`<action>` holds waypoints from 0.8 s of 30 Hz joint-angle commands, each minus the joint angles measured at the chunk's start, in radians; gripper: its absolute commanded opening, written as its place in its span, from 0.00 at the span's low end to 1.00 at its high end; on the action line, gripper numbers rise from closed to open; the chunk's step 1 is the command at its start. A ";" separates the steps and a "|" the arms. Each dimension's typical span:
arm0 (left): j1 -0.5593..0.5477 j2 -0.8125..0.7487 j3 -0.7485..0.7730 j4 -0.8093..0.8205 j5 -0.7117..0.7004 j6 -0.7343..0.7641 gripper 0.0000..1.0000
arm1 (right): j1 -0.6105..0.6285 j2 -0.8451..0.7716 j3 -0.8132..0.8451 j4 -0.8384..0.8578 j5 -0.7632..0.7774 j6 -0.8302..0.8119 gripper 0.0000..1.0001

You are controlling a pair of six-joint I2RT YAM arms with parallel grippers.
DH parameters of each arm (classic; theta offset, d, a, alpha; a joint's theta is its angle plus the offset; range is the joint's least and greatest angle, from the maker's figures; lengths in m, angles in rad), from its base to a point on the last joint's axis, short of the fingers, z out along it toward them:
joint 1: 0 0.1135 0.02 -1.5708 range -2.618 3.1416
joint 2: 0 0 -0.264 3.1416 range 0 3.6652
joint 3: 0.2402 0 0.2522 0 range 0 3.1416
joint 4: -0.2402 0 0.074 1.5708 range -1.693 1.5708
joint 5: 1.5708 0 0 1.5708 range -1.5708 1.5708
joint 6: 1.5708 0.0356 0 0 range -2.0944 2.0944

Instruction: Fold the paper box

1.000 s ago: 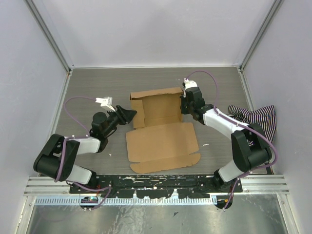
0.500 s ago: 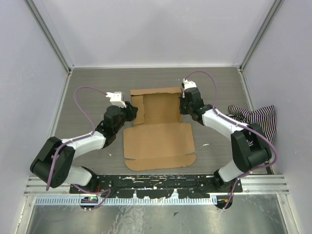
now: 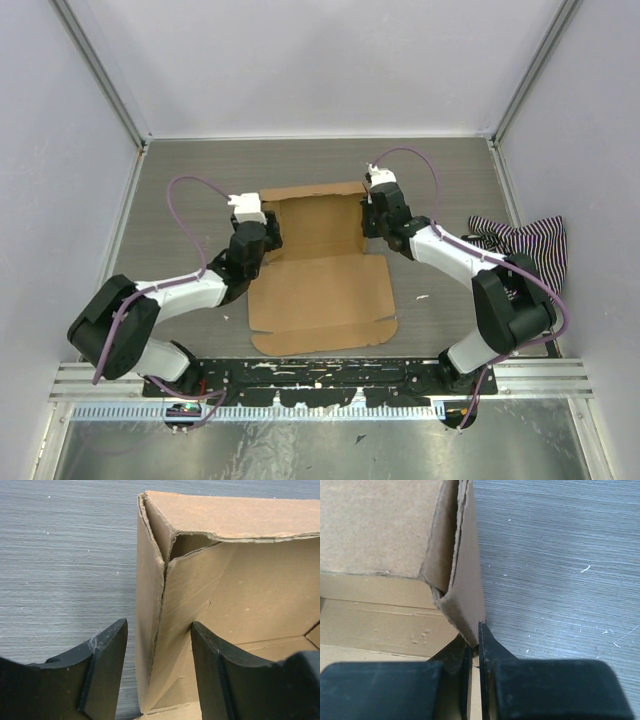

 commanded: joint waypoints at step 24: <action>-0.149 0.255 0.413 -0.835 -0.536 -0.207 0.02 | 0.075 0.037 0.110 -0.216 0.066 0.229 0.01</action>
